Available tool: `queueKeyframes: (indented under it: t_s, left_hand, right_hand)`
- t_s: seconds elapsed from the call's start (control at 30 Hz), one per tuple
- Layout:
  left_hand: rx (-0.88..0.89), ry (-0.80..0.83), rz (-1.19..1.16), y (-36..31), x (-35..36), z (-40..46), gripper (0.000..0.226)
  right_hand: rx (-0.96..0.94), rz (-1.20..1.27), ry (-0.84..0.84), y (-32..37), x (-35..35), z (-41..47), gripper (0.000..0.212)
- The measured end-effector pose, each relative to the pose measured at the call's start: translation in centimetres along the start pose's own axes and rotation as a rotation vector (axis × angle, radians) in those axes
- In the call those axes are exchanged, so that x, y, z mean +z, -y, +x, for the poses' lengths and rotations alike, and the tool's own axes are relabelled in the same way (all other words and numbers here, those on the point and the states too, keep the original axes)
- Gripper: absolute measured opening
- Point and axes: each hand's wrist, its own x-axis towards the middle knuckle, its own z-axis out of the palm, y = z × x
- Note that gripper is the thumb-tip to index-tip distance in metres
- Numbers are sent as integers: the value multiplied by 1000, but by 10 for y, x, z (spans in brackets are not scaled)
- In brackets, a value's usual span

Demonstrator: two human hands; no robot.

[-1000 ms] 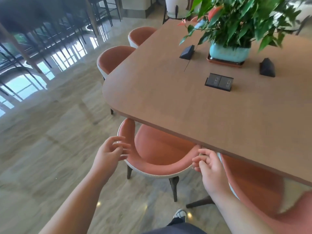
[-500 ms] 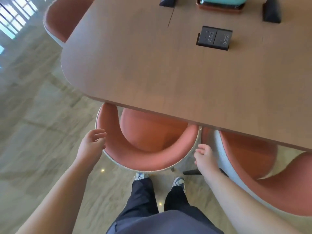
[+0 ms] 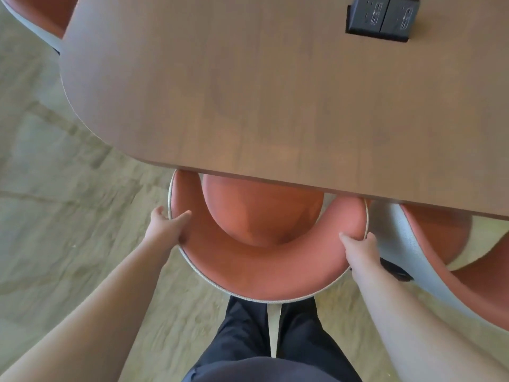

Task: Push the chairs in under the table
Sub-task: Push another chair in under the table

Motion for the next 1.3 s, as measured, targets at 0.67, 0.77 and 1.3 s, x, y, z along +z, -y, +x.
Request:
queueKeyframes:
  t_s: [0.67, 0.77, 1.3]
  left_hand:
    - [140, -116, 133, 8, 25, 49, 30]
    - [154, -108, 154, 16, 30, 42, 26]
    - [205, -107, 159, 12, 58, 39, 29]
  right_hand:
    - [-34, 132, -83, -15, 10, 38, 43]
    - [-16, 142, -87, -25, 2, 38, 51]
    - [-52, 94, -102, -17, -19, 59, 47]
